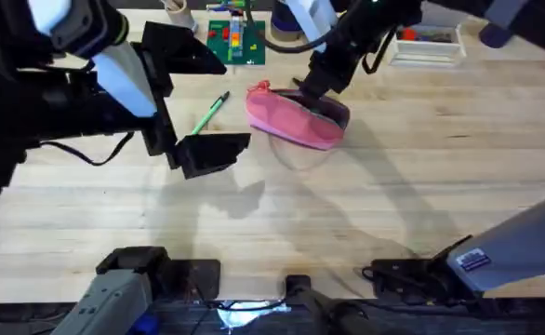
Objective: Unzip the bag, pick up the pens from the table one at a time and place them inside, then zip the bag closed.
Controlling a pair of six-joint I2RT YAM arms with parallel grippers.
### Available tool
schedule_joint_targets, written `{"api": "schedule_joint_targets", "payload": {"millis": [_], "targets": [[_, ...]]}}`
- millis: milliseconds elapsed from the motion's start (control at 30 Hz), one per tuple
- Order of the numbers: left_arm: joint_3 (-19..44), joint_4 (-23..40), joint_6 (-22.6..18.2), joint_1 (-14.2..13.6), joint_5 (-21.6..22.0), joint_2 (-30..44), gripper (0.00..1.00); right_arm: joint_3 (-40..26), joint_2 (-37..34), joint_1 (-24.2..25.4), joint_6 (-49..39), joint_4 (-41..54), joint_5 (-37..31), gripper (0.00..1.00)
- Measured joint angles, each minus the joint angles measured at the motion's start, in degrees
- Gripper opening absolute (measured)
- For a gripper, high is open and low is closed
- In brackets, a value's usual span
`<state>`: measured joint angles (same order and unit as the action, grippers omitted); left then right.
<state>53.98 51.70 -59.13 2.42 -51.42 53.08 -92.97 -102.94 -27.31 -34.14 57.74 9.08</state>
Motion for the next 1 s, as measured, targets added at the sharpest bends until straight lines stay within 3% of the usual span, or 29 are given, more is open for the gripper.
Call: {"api": "schedule_joint_targets", "payload": {"millis": [233, 600, 933, 967, 1000], "targets": [[0.0, 0.0, 0.0, 0.0, 0.0, 0.0, 0.993, 1.3, -0.9, 0.0, -0.9, -2.4, 0.2, 0.032], [0.0, 0.0, 0.0, 0.0, 0.0, 0.0, 0.994, 1.7, -9.4, -0.3, -2.2, -5.4, 0.3, 0.033], [0.0, 0.0, 0.0, 0.0, 0.0, 0.0, 0.994, 1.7, -10.0, -0.3, -2.3, -5.5, 0.4, 0.038], [0.0, 0.0, 0.0, 0.0, 0.0, 0.0, 0.994, 1.7, -10.0, -0.3, -2.3, -5.5, 0.4, 0.087], [0.0, 0.0, 0.0, 0.0, 0.0, 0.0, 0.994, 1.7, -10.0, -0.3, -2.3, -5.6, 0.4, 0.229]]}}
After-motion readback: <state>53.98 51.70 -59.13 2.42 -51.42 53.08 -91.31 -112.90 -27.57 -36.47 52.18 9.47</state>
